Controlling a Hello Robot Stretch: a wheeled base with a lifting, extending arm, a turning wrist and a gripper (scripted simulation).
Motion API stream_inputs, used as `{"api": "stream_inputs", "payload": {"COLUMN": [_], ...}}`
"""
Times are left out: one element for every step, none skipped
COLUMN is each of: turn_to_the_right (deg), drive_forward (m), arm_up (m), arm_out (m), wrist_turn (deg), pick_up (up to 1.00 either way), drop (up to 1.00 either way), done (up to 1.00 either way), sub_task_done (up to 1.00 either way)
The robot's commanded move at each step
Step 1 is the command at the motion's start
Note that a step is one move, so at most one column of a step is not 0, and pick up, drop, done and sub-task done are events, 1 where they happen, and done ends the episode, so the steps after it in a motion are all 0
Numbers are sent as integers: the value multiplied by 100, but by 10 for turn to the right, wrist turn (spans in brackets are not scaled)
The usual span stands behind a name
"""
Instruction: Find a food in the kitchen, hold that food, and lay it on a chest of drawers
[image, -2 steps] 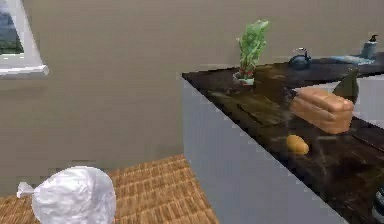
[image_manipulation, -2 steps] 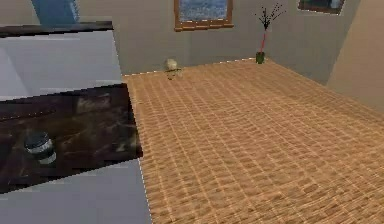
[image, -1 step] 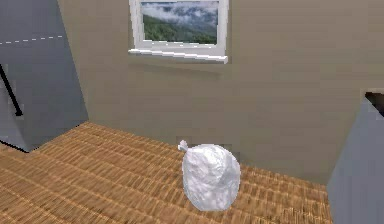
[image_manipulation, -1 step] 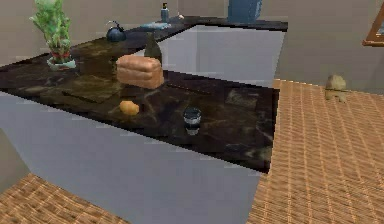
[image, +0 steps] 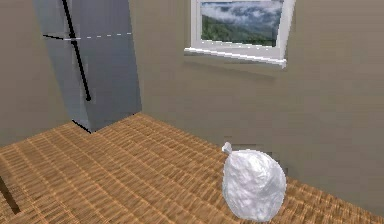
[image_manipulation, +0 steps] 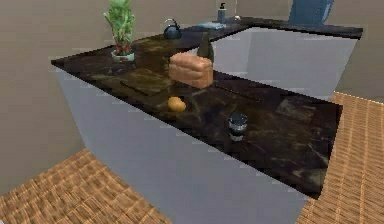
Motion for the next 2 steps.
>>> {"api": "stream_inputs", "payload": {"turn_to_the_right": [0, 0], "drive_forward": [0, 0], "arm_up": [50, 38], "arm_out": [0, 0], "wrist_turn": [0, 0], "pick_up": [0, 0], "drop": [0, 0], "done": [0, 0], "sub_task_done": [0, 0]}}
